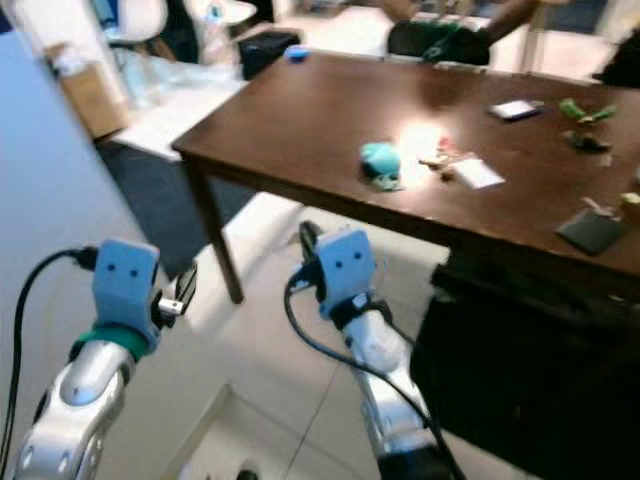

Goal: Hang keys on a hook

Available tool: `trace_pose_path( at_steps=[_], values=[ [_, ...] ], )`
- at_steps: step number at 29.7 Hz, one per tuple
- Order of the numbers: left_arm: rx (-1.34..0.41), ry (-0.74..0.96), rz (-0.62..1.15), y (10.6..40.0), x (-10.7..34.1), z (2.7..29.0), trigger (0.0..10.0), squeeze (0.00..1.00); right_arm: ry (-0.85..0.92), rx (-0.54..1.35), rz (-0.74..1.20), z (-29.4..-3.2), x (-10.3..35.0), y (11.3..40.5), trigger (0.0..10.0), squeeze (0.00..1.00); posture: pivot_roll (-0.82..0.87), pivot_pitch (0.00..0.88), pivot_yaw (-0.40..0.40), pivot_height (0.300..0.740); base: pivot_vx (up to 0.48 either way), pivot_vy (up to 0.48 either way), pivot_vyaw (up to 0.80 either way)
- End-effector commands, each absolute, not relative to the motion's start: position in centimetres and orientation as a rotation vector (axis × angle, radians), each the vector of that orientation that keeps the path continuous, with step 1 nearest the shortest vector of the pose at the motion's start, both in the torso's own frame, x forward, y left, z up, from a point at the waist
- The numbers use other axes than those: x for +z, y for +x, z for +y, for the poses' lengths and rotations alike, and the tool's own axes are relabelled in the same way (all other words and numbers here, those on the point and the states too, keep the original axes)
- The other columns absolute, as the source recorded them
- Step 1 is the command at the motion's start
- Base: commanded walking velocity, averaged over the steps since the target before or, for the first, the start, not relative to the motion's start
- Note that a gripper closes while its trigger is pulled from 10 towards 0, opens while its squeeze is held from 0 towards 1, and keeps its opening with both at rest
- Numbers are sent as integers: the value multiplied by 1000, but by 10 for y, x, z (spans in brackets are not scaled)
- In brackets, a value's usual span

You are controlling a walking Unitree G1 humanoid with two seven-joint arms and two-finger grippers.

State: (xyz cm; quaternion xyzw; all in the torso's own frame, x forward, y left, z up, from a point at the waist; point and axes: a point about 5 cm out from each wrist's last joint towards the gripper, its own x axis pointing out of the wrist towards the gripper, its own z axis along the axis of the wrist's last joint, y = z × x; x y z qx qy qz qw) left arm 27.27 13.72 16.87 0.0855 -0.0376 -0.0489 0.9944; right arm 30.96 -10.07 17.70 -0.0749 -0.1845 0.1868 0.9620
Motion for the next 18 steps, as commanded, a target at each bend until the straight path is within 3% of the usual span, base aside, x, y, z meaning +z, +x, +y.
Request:
trace_pose_path(
  at_steps=[1, 18],
  values=[
    [-108, 177, -69, 273, 166, 136, 10000, 0, -152, 370, -362, -103, 174, 309, 10000, 0, -79, 11, 84, 740, 0, 0, 0],
    [-107, 176, -81, 276, 169, 135, 10000, 0, -142, 380, -354, -102, 172, 310, 10000, 0, -79, 6, 86, 740, 0, 0, 0]
  ],
)
